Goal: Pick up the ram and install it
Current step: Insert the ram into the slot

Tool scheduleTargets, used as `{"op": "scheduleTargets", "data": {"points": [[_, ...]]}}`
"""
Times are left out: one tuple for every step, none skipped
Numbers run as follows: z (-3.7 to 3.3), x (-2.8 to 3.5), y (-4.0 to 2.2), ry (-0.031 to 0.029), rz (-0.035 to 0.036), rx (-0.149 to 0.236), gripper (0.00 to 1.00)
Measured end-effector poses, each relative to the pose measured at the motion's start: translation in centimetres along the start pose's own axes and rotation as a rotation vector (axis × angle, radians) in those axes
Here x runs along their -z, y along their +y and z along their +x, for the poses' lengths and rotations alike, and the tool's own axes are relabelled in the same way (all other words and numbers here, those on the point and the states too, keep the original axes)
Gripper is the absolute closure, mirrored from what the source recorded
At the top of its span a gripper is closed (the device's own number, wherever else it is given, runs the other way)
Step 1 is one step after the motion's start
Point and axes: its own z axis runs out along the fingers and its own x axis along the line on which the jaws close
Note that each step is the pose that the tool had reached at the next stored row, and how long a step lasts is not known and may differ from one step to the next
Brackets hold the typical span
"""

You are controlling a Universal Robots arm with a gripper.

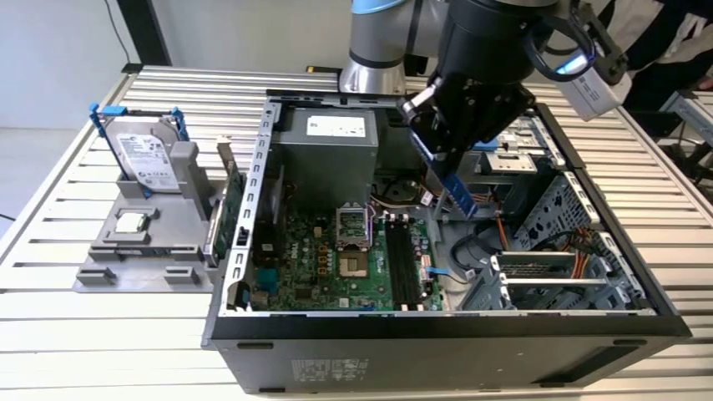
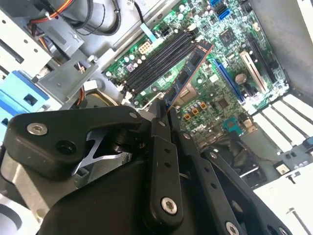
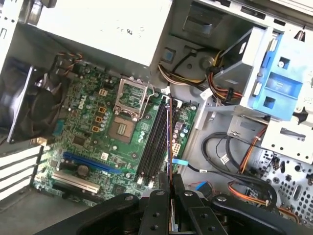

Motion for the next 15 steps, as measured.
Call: {"op": "scheduleTargets", "data": {"points": [[0.00, 0.00, 0.00, -0.0002, 0.0001, -0.012, 1.00], [0.00, 0.00, 0.00, -0.0004, 0.0002, -0.024, 1.00], [0.00, 0.00, 0.00, -0.0005, 0.0003, -0.035, 1.00], [0.00, -0.01, 0.00, -0.0007, 0.0003, -0.046, 1.00], [0.00, -0.01, 0.00, -0.0009, 0.0004, -0.056, 1.00], [0.00, -0.01, 0.00, -0.0011, 0.0004, -0.066, 1.00], [0.00, -0.01, 0.00, -0.0012, 0.0006, -0.077, 1.00], [0.00, -0.01, 0.00, -0.0013, 0.0007, -0.088, 1.00], [0.00, -0.02, 0.00, -0.0015, 0.0007, -0.097, 1.00], [-0.01, -0.02, 0.00, -0.0017, 0.0008, -0.106, 1.00], [0.00, -0.02, 0.00, -0.0017, 0.0009, -0.112, 1.00], [-0.01, -0.02, 0.00, -0.0018, 0.0009, -0.116, 1.00], [-0.01, -0.02, 0.00, -0.0018, 0.0009, -0.116, 1.00], [-0.01, -0.02, 0.00, -0.0018, 0.0009, -0.116, 1.00], [-0.01, -0.02, 0.00, -0.0018, 0.0009, -0.117, 1.00]]}}
